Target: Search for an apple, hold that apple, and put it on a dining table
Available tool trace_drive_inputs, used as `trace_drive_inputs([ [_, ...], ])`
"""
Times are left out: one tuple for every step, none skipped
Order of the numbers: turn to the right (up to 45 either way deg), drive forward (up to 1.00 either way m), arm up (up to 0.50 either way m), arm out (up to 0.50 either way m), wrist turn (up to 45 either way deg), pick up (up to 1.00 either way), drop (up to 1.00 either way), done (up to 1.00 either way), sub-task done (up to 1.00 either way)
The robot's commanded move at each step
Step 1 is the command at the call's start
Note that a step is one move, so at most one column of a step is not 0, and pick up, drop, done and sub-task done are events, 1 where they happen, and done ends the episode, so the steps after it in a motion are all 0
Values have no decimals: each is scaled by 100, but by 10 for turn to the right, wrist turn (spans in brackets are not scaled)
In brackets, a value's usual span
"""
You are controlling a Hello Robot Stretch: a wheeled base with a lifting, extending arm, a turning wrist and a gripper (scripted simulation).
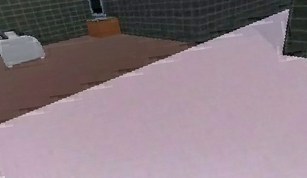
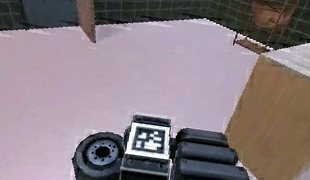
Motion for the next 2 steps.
trace_drive_inputs([
  [120, 0, 0, 0, 0, 0, 0, 0, 0],
  [0, 25, 0, 0, 0, 0, 0, 0, 0],
])
